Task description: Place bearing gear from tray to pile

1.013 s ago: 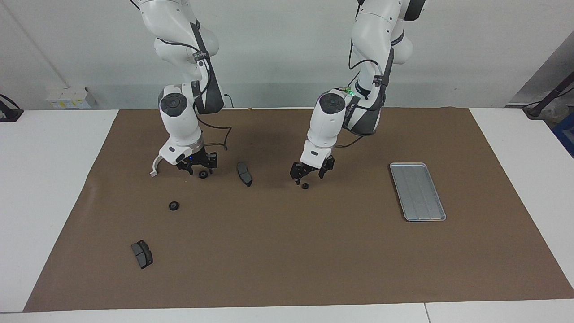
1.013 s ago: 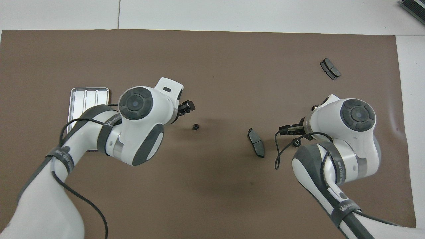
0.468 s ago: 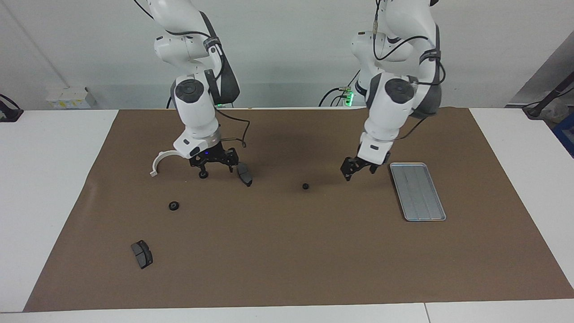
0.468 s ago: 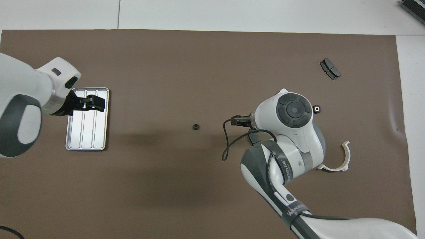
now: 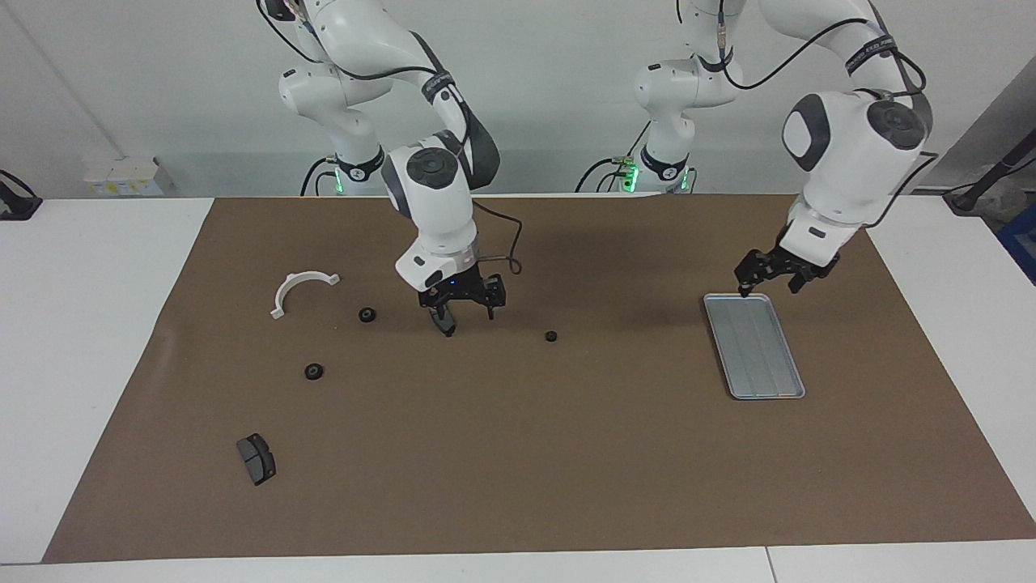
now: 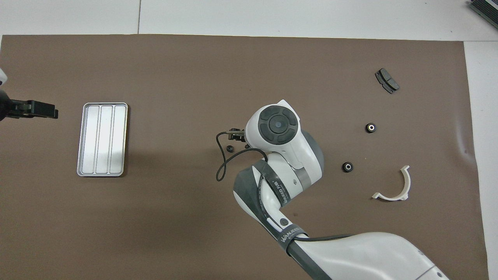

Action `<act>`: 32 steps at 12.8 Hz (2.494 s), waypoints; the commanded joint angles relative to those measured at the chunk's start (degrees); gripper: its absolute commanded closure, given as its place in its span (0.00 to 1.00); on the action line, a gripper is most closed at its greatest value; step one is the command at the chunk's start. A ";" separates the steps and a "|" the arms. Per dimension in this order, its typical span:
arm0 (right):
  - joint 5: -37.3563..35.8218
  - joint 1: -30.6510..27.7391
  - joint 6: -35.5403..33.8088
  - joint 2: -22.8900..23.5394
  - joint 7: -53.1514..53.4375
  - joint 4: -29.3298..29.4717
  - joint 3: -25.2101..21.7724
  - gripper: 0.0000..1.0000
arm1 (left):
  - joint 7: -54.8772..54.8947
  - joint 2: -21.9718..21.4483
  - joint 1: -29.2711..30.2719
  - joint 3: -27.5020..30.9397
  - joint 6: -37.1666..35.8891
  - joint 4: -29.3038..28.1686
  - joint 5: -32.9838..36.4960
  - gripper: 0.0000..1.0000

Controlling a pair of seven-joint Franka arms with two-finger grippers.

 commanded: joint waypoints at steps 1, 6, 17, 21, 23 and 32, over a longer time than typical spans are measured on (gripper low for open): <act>-1.96 1.96 -1.34 6.36 2.55 7.79 -0.15 0.02 | 0.91 0.37 -0.16 -0.90 -1.62 4.34 0.34 0.00; -5.21 4.86 1.56 8.65 3.70 7.10 -0.06 0.23 | 0.47 -2.26 -0.96 -1.70 -6.97 4.00 0.26 0.00; -5.21 5.75 3.59 8.30 4.93 4.37 -0.24 1.00 | 0.21 -4.46 -2.89 -1.61 -14.55 2.33 0.26 0.00; -7.83 3.30 3.32 8.04 4.93 4.64 -1.46 1.00 | 0.21 -4.47 -2.89 -1.61 -14.55 2.33 0.26 0.00; -8.64 -0.65 3.50 6.82 4.05 4.37 -1.56 1.00 | 0.21 -4.55 -2.89 -1.61 -14.55 2.07 0.26 0.00; -7.67 -20.61 7.45 -0.66 -17.37 -6.16 -1.21 1.00 | -4.10 -4.73 -2.89 -1.61 -13.49 1.89 0.26 0.00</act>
